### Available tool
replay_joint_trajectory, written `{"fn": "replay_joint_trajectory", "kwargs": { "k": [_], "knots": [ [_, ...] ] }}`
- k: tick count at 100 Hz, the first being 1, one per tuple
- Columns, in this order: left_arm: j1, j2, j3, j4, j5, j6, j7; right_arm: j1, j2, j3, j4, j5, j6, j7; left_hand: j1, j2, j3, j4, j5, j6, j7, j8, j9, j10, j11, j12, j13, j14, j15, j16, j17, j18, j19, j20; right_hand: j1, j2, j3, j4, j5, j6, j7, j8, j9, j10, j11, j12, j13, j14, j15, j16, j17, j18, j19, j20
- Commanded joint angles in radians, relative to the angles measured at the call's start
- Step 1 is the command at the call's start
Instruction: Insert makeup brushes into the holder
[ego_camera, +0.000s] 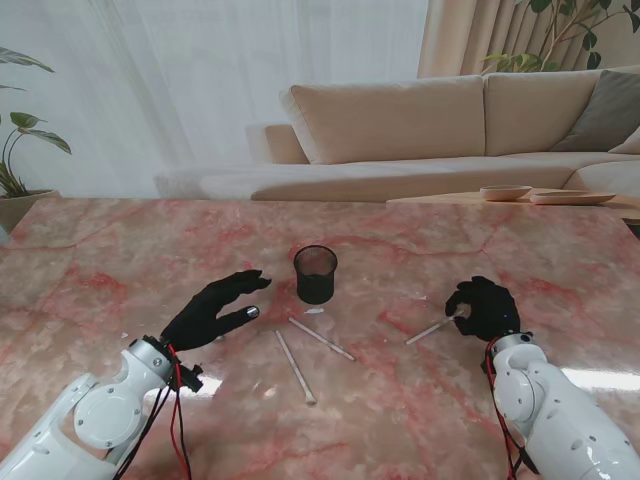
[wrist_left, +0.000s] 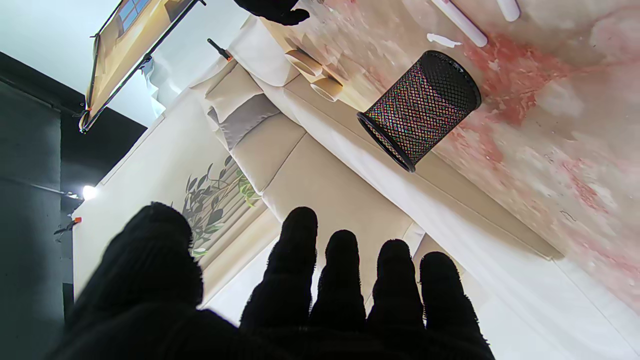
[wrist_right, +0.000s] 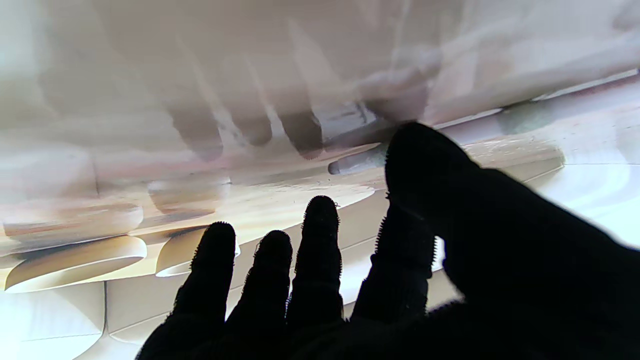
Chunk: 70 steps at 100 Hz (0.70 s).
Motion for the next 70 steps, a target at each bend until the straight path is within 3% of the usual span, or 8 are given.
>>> {"fn": "replay_joint_trajectory", "kwargs": {
  "k": [1,44,70],
  "knots": [
    [0.008,0.0,-0.001,0.003,0.0,0.003,0.0,-0.035,-0.012,-0.013,0.063,0.0,0.018,0.031,0.016,0.03,-0.031,-0.01,-0.004,-0.026,0.012,0.012,-0.01,-0.015,-0.013,-0.008,-0.018,-0.047,-0.027,-0.012,-0.003,-0.018,-0.032,-0.019,0.051,-0.076,-0.082,-0.07,0.077,0.09,0.031,0.016,0.006,-0.018,-0.009,0.007,0.019,-0.021,-0.01,0.02,0.002,-0.003,0.015,0.029],
    [0.009,0.001,0.0,0.003,-0.002,0.004,-0.007,-0.044,-0.013,0.005,0.063,-0.005,0.027,0.014,0.02,0.03,-0.03,-0.012,0.0,-0.028,0.017,0.014,-0.006,-0.017,-0.013,-0.008,-0.017,-0.047,-0.027,-0.013,-0.003,-0.018,-0.033,-0.019,0.055,-0.08,-0.083,-0.067,0.003,0.091,-0.002,0.06,-0.004,-0.017,-0.008,0.012,0.02,-0.021,-0.013,0.023,0.005,0.0,0.018,0.036],
    [0.006,0.001,0.002,0.004,0.0,0.0,-0.006,-0.051,-0.012,0.015,0.059,-0.011,0.026,0.009,0.021,0.03,-0.032,-0.014,0.005,-0.034,0.021,0.016,-0.004,-0.019,-0.013,-0.009,-0.014,-0.049,-0.027,-0.013,-0.003,-0.017,-0.034,-0.019,0.061,-0.084,-0.081,-0.069,-0.008,0.077,0.007,0.132,-0.003,-0.016,-0.001,0.016,0.022,-0.02,-0.013,0.026,0.009,0.001,0.018,0.041]
  ]
}}
